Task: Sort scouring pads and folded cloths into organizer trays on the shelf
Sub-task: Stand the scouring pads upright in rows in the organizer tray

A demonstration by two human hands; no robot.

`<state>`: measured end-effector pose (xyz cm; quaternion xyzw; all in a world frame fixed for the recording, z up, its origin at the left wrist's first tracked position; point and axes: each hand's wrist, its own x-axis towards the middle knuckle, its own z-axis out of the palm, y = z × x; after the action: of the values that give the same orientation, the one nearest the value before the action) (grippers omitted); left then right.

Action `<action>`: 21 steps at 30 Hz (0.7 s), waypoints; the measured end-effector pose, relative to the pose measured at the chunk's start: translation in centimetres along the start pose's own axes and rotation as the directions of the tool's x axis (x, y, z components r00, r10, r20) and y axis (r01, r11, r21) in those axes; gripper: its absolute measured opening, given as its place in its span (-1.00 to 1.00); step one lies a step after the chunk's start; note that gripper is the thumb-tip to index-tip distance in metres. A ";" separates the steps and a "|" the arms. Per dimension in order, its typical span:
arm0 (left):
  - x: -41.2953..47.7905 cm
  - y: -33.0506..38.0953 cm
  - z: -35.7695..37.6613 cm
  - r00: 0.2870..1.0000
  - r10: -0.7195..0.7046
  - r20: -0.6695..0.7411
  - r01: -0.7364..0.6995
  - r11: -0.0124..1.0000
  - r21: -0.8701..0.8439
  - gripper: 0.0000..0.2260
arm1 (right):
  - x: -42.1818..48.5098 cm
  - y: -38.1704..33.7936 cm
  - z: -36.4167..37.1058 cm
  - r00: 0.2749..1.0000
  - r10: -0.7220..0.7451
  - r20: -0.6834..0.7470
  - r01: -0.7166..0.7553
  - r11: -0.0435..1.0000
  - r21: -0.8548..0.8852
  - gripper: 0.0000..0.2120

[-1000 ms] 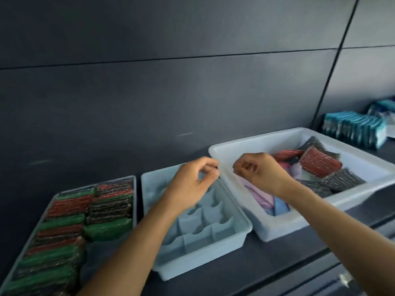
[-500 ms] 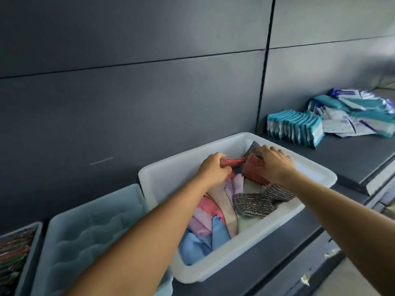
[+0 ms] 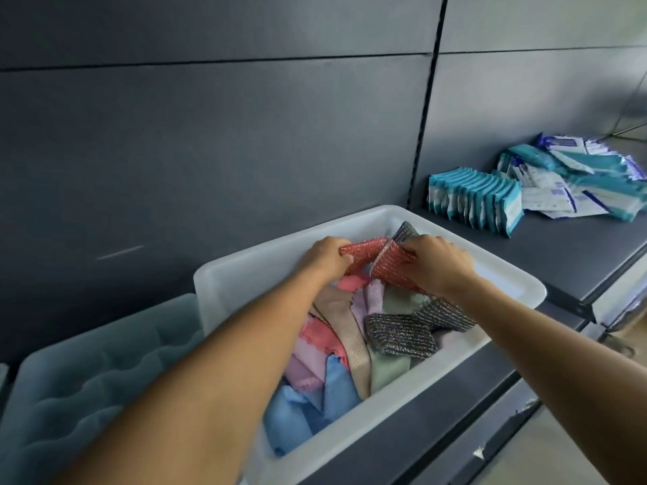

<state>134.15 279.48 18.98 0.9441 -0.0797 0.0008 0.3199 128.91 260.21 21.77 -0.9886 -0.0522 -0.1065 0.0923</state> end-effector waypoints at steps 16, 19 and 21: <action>-23.5 -7.8 -15.0 0.924 -0.203 -0.323 -0.075 0.732 -0.677 -0.89 | -7.2 -17.6 -2.7 0.937 -0.305 -0.169 0.347 0.761 0.549 -0.85; -27.3 -10.6 -16.9 0.906 -0.232 -0.353 -0.052 0.767 -0.640 -0.87 | -8.5 -22.0 -2.2 0.910 -0.376 -0.176 0.407 0.719 0.563 -0.87; -29.6 -12.6 -18.1 0.898 -0.258 -0.356 -0.021 0.784 -0.621 -0.87 | -9.3 -24.8 -1.8 0.891 -0.417 -0.180 0.441 0.701 0.561 -0.89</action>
<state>107.78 304.73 24.19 0.7698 0.0565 0.1587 0.6157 116.43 283.33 25.71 -0.8688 -0.3093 -0.1228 0.3667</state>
